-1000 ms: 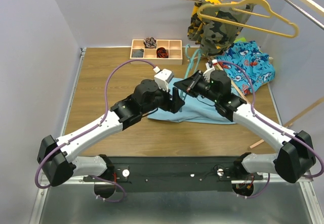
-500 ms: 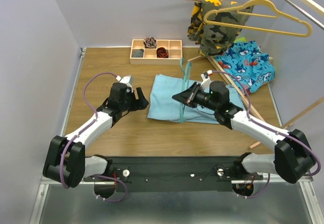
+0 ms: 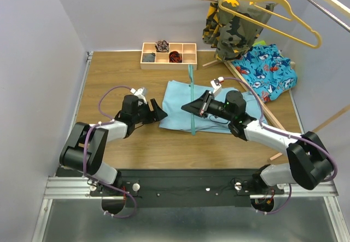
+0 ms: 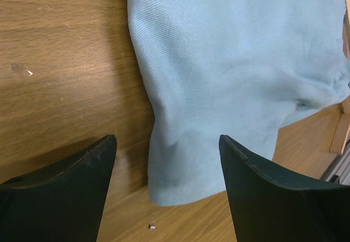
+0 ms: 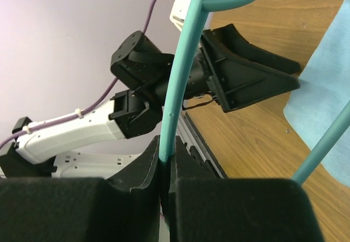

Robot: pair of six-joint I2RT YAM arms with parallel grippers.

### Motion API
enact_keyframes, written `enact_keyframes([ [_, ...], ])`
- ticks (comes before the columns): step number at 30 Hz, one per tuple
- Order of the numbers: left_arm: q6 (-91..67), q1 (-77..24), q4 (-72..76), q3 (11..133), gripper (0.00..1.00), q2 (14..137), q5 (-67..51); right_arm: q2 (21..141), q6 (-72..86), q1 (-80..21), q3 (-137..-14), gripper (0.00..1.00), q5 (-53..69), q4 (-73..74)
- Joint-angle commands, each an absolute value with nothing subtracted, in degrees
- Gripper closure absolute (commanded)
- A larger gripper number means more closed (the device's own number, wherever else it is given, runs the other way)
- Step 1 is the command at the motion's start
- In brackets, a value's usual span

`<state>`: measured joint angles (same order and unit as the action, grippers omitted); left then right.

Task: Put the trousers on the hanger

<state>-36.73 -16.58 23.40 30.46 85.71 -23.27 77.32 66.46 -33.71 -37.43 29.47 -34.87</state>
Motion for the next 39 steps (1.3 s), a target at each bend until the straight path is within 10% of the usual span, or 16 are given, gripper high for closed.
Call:
enact_keyframes([
  [1, -37.2, -16.3, 30.4, 32.2, 0.19, 91.0, -25.6, 79.2, 66.9, -34.2, -37.3, 0.99, 32.3, -42.2],
  [9, -38.9, -19.3, 35.7, 34.0, 0.58, 96.7, -28.1, 81.5, 66.8, -34.2, -37.4, 0.99, 33.9, -44.5],
  [13, -40.0, -20.0, 36.2, 35.1, 1.00, 95.8, -29.1, 83.0, 67.4, -34.2, -36.6, 0.99, 34.4, -46.6],
  [26, -32.6, -20.3, 26.0, 39.1, 1.00, 73.0, -29.3, 89.0, 76.5, -34.2, -33.0, 0.99, 37.0, -63.9],
  [39, -25.8, -33.8, 33.5, 50.3, 1.00, 85.5, -36.5, 80.3, 82.4, -28.9, -23.0, 0.99, 34.9, -73.4],
])
